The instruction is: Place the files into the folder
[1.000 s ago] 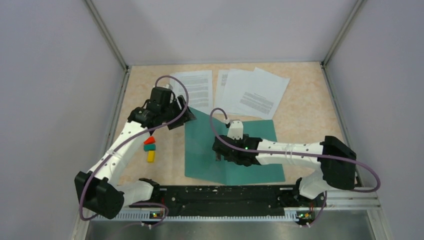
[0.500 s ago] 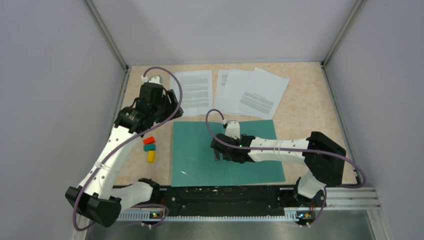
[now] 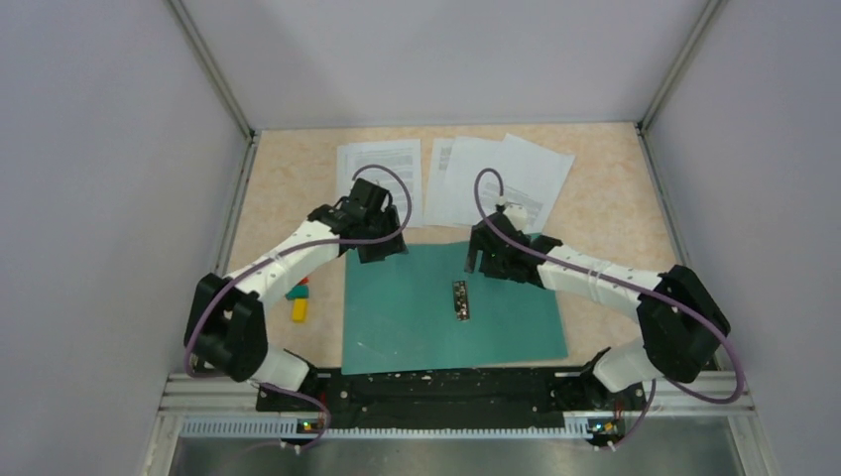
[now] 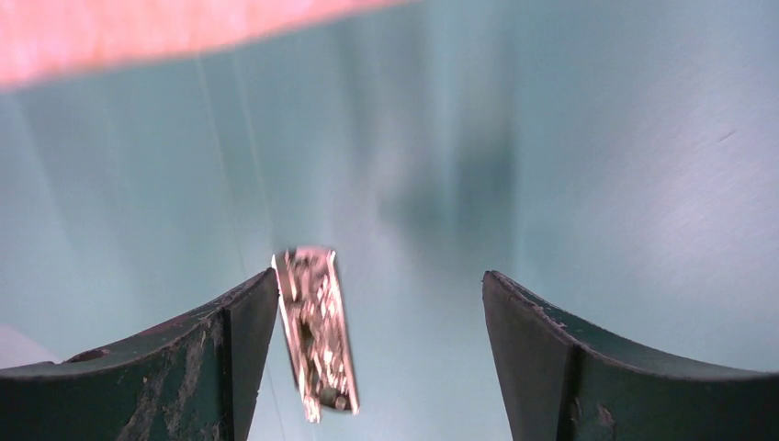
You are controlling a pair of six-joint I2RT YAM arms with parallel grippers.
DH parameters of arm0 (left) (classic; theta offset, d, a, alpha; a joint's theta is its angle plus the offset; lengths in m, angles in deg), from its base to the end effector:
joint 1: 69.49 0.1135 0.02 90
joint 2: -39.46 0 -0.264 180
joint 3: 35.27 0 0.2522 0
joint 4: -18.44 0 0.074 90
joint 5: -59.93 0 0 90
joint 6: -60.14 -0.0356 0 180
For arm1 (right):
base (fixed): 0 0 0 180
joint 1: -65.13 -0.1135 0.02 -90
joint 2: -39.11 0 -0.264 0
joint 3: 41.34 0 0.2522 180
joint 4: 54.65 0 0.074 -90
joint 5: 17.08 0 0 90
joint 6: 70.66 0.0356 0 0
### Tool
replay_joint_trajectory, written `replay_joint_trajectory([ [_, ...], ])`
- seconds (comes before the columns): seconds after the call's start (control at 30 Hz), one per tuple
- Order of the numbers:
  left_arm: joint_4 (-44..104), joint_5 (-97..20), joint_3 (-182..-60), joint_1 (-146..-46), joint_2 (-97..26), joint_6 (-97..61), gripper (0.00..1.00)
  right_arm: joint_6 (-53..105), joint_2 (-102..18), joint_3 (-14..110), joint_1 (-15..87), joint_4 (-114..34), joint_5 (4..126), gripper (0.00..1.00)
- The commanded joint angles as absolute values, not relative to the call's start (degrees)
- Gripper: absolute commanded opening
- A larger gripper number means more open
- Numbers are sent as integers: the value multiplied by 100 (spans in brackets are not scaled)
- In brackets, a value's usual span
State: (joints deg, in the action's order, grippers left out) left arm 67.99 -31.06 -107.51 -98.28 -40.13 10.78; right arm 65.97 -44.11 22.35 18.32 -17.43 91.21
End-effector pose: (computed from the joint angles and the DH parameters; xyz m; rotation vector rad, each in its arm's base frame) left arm 0.2471 -0.1365 0.2491 -0.2656 2.6245 -0.4652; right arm 0.2036 0.2006 0.2012 0.1165 2.5057 0.2681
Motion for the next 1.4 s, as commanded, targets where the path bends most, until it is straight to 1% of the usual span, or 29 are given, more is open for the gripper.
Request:
replay_joint_trajectory([
  [0.0, 6074, -3143, -11940, -9715, -4963, 1027, 65, 6114, -4145, 2441, 2691, -2215, 8902, 83],
  [0.1, 6035, -3326, -12975, -9660, -5790, 773, 68, 6115, -4134, 2380, 3484, -2544, 8676, 87],
  [0.2, 5749, -3805, -13670, -9623, -6560, 585, 70, 6169, -4104, 2163, 4253, -3060, 8502, 89],
  [0.33, 5524, -4265, -14606, -9607, -7423, 452, 70, 6232, -4290, 2036, 5154, -3588, 8185, 90],
  [0.47, 5472, -4663, -15444, -9607, -8177, 420, 69, 6340, -4710, 2081, 5822, -3984, 7808, 90],
  [0.73, 4785, -5344, -16084, -9613, -9171, 805, 69, 6405, -5495, 2201, 6476, -5236, 7360, 89],
  [0.83, 4708, -5447, -16153, -9622, -9398, 973, 68, 6458, -5945, 2362, 6729, -5610, 7319, 89],
  [1.0, 4686, -5373, -16199, -9643, -9650, 1272, 65, 6578, -6672, 2779, 7112, -6240, 6831, 89],
  [1.13, 4837, -5313, -16430, -9676, -9871, 1407, 62, 6463, -7183, 3434, 7146, -6088, 6827, 88],
  [1.37, 5008, -5063, -16610, -9671, -10098, 1511, 59, 6308, -7924, 4329, 7146, -5607, 6831, 85],
])
